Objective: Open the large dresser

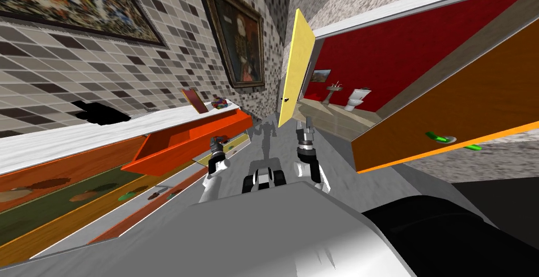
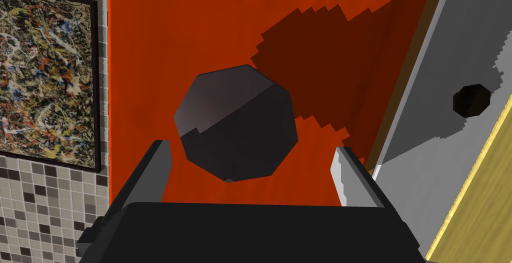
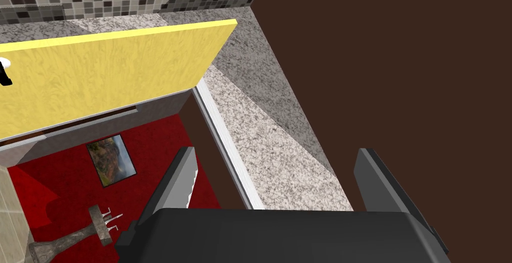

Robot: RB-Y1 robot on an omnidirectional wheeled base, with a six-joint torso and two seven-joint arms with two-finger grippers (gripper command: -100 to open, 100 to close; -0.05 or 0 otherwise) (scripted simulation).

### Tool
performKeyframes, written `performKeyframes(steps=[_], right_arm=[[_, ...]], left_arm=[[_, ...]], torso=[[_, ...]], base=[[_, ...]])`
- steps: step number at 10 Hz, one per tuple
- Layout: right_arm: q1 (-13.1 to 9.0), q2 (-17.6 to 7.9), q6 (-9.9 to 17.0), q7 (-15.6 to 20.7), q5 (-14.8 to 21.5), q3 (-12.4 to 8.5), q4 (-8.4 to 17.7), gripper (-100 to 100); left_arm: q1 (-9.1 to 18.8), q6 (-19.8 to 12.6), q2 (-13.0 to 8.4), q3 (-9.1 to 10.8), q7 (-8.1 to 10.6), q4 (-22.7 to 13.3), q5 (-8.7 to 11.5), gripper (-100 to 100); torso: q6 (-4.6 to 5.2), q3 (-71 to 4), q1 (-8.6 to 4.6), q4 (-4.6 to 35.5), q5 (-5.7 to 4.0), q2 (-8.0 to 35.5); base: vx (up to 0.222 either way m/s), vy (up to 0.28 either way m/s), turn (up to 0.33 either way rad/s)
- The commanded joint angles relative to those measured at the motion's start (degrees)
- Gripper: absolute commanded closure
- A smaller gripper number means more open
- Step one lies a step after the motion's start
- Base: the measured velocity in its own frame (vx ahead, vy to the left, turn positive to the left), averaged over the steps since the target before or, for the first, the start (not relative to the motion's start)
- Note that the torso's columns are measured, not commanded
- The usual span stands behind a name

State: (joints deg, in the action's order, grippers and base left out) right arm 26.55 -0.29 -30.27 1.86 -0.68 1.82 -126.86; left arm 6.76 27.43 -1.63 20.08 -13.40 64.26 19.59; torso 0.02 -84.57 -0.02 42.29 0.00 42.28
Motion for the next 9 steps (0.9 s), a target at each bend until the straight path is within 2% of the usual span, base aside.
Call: performKeyframes(steps=[1, 2, 3, 5, 6, 8, 9], right_arm=[[0.0, 0.0, 0.0, 0.0, 0.0, 0.0, 0.0, 0], [0.0, 0.0, 0.0, 0.0, 0.0, 0.0, 0.0, 0], [0.0, 0.0, 0.0, 0.0, 0.0, 0.0, 0.0, 0], [0.0, 0.0, 0.0, 0.0, 0.0, 0.0, 0.0, 0], [0.0, 0.0, 0.0, 0.0, 0.0, 0.0, 0.0, 0], [0.0, 0.0, 0.0, 0.0, 0.0, 0.0, 0.0, 0], [0.0, 0.0, 0.0, 0.0, 0.0, 0.0, 0.0, 0]], left_arm=[[4.1, 0.5, -0.9, -0.53, -0.20, -3.8, -0.1, -100], [5.5, 0.5, -0.9, -0.53, -0.20, -5.9, -0.1, -100], [7.4, 1.1, -1.9, -0.96, -0.43, -7.6, -0.2, -100], [10.6, 1.1, -1.9, -0.96, -0.43, -11.4, -0.2, -100], [12.8, 1.7, -2.8, -1.39, -0.66, -13.5, -0.2, -100], [15.7, 1.7, -2.8, -1.39, -0.66, -16.8, -0.2, -100], [18.3, 2.2, -3.8, -1.82, -0.90, -19.8, -0.3, -100]], torso=[[-0.06, 0.0, 0.03, 0.0, 0.00, 0.1], [0.01, 0.0, 0.01, 0.0, 0.00, 0.0], [0.00, 0.0, 0.00, 0.0, 0.00, 0.0], [0.02, 0.0, 0.02, 0.0, 0.01, 0.0], [0.01, 0.0, 0.02, 0.0, 0.01, 0.0], [0.00, 0.0, 0.03, 0.0, 0.01, 0.0], [0.00, 0.0, 0.02, 0.0, 0.01, 0.0]], base=[[-0.059, -0.010, 0.134], [-0.027, -0.009, -0.015], [-0.049, -0.013, 0.233], [-0.042, -0.008, 0.039], [-0.053, -0.006, 0.215], [-0.043, -0.006, 0.059], [-0.060, -0.006, 0.187]])
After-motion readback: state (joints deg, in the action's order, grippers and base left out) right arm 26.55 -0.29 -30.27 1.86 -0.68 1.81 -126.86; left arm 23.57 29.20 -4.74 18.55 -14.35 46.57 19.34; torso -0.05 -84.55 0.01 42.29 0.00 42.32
